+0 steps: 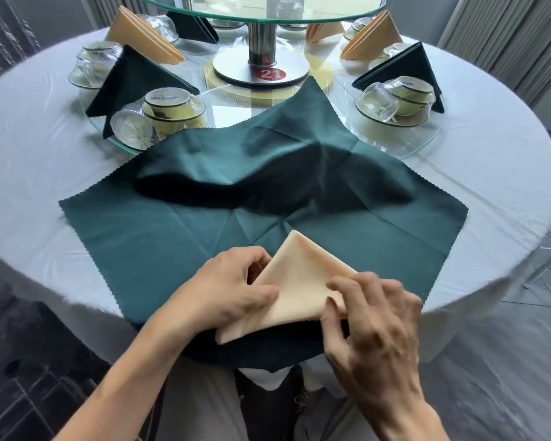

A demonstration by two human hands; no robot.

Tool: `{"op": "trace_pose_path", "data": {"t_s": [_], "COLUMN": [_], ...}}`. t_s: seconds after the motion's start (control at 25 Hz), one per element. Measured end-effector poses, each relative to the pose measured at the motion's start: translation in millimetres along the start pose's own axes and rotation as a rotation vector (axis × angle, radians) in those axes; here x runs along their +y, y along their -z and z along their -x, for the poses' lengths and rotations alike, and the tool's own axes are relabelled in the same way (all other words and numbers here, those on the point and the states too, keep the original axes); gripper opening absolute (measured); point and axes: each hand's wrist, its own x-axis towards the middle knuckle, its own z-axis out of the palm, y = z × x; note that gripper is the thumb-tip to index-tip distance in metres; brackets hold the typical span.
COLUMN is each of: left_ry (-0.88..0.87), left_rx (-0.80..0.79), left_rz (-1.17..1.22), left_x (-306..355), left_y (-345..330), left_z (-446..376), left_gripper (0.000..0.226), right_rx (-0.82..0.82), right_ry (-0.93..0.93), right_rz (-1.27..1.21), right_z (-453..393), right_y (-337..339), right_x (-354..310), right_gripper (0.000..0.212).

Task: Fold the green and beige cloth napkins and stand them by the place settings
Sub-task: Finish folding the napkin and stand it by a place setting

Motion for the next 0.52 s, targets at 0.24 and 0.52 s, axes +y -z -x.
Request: {"op": "trace_pose_path", "data": {"t_s": [0.24,0.52], "left_ry": [-0.437,-0.586], "left_rx": [0.064,0.393], "left_rz": [0.308,0.303], "left_x": [32,37], "left_y": [-14,-24], "left_z": [34,44], "left_gripper": [0.012,0.031], "right_rx": [-0.322,-0.325], "right_ry": [-0.341,-0.293], "right_rz": [-0.958,-1.225], "right_z": [-11,-51], "right_y": [33,40], "right_x": [-46,-19], "right_gripper": [0.035,0.024]}}
